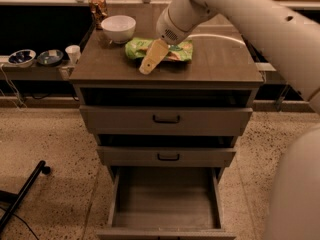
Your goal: Place green rice chip bag into bottom drawer
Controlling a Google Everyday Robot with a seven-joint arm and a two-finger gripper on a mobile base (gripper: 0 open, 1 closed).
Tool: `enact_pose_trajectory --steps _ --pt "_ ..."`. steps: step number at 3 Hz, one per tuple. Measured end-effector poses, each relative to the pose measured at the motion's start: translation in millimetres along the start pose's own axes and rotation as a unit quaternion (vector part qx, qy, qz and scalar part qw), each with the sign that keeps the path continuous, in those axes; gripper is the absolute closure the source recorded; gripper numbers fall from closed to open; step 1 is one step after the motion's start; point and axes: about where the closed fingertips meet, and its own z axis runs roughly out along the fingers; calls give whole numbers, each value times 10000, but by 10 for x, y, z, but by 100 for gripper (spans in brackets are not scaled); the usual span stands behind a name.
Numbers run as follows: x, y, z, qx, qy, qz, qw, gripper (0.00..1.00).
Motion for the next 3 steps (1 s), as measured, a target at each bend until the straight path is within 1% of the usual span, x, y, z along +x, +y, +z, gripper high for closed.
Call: enact_pose_trajectory --steps 1,2,3 --pt "76 -222 313 310 -72 227 9992 0" --pt "153 -360 515 583 36 295 9979 14" --pt "313 -432 724 693 183 431 9965 37"
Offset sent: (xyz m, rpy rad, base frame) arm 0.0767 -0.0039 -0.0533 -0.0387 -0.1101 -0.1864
